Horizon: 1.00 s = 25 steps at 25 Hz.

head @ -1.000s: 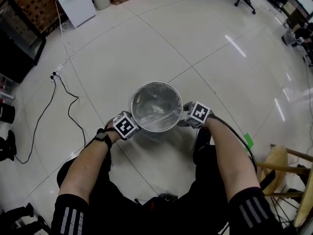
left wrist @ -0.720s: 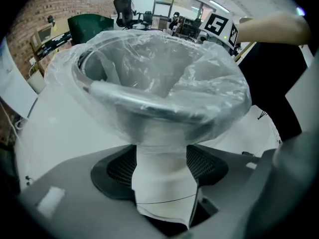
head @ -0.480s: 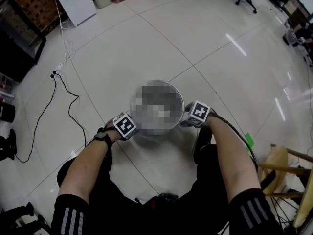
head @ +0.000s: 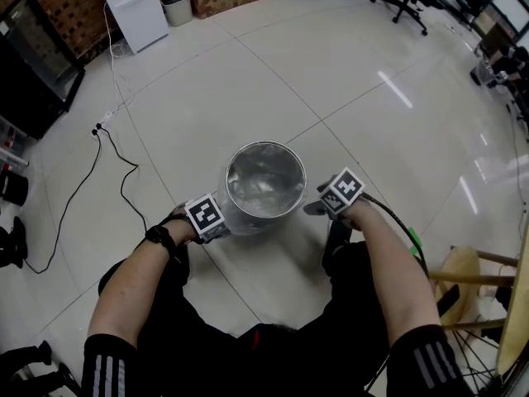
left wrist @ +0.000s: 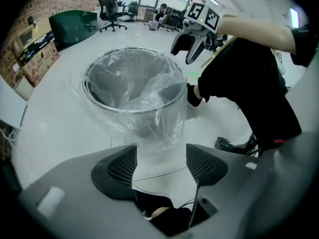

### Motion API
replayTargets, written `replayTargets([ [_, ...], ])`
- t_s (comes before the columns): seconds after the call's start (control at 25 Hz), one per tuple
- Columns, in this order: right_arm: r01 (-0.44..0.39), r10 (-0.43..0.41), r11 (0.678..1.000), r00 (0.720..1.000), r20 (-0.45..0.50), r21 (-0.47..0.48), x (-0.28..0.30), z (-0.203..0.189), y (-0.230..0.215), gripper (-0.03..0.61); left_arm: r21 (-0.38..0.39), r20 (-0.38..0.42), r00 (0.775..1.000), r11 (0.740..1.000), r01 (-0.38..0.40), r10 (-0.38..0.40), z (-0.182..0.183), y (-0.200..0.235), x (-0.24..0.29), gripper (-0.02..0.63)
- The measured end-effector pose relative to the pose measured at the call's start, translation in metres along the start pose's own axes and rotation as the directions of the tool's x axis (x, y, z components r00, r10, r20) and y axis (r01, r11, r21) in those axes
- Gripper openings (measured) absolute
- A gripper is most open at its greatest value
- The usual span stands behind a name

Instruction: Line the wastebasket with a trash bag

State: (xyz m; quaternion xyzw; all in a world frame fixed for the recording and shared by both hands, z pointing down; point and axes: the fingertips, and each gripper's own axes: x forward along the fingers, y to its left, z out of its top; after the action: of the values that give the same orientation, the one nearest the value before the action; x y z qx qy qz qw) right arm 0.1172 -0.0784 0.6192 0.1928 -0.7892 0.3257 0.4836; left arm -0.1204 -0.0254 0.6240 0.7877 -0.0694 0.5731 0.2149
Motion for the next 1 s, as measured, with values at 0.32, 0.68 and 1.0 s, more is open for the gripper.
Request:
replayTargets([
  [0.32,0.059,-0.070,0.991,0.993,0.093,0.120,0.041,0.002,0.028,0.354,-0.016,0.006,1.000,1.000,0.017,-0.017,0.004,-0.027,-0.002,0.301],
  [0.68,0.106,-0.105,0.994,0.992,0.067,-0.019,0.068,0.004,0.015,0.354,-0.037,0.028,0.999,0.999,-0.027,0.028,-0.006,0.011,0.013,0.301],
  [1.0,0.154,-0.154,0.988,0.988,-0.001,-0.026,0.078,-0.010,-0.007,0.354,-0.118,0.155,0.985,0.991,-0.064,0.082,0.010,0.042,-0.024,0.299],
])
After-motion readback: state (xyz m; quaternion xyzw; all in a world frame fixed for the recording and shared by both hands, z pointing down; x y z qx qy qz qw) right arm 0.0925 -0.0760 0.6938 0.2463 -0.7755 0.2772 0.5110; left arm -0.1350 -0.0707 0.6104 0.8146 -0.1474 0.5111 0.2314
